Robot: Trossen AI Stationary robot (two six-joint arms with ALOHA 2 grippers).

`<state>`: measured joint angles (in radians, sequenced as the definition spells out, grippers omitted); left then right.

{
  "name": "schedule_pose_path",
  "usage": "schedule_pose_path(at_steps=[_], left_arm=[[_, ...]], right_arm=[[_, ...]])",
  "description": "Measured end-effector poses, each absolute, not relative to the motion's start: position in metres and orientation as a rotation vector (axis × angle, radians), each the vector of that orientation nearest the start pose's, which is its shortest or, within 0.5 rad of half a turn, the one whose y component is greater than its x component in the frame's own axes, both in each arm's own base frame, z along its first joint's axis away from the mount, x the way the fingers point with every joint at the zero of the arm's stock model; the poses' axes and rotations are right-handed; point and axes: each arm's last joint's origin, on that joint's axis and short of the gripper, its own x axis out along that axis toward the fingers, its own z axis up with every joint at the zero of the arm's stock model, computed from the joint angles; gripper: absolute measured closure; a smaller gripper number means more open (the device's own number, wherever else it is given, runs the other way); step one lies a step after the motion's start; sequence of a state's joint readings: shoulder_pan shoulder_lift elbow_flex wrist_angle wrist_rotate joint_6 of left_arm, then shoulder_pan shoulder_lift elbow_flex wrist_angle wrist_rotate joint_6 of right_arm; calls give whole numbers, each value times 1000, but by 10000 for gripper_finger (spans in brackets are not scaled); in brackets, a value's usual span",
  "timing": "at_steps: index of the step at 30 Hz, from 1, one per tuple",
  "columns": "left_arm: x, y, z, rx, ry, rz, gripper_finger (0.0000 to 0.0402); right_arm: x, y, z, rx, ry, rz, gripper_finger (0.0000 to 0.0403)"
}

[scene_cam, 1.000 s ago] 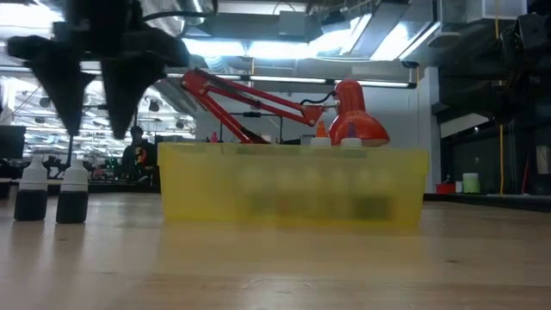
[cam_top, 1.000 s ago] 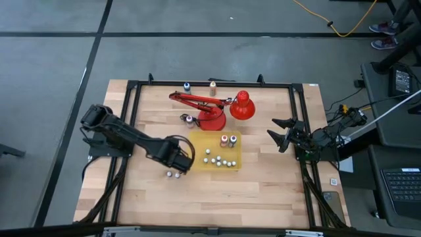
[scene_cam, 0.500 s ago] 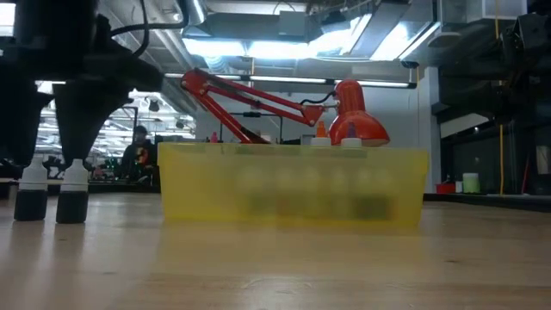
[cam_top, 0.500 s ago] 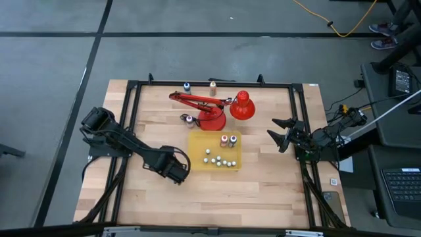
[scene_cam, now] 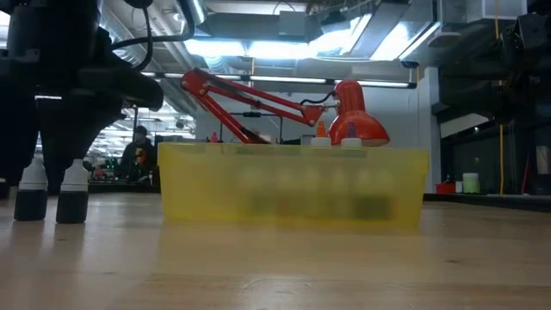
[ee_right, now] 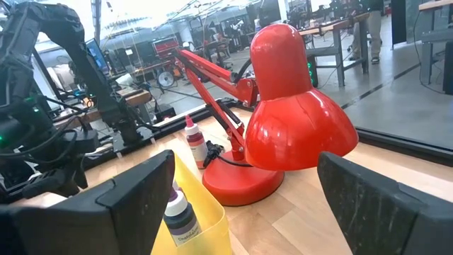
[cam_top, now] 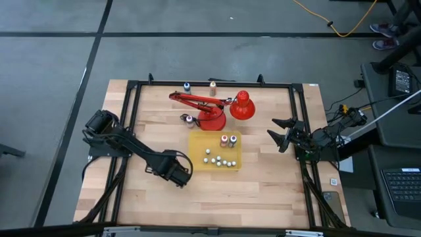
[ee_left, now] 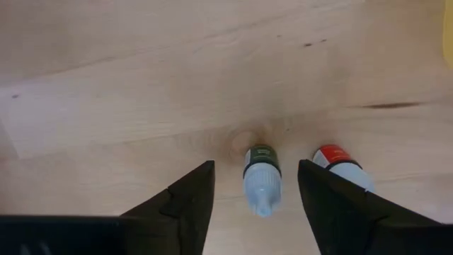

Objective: Pick & Place food coloring
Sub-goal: Put the small black food bottle into the yellow bin

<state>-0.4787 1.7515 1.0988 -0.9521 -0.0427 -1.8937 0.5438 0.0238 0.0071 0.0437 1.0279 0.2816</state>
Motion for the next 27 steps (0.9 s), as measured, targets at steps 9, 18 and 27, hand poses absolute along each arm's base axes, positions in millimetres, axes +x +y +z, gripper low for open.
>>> schedule_pose_path(at_steps=[9, 18, 27], left_arm=[[262, -137, 165, -1054, 1255, 1119, 263], [261, -140, 165, -1044, 1271, 1105, 300], [261, -140, 166, -999, 1297, 1056, 334]], right_arm=[[85, 23, 168, 294, -87, -479, 56], [85, 23, 168, 294, -87, -479, 56], [85, 23, 168, 294, -87, -479, 56]])
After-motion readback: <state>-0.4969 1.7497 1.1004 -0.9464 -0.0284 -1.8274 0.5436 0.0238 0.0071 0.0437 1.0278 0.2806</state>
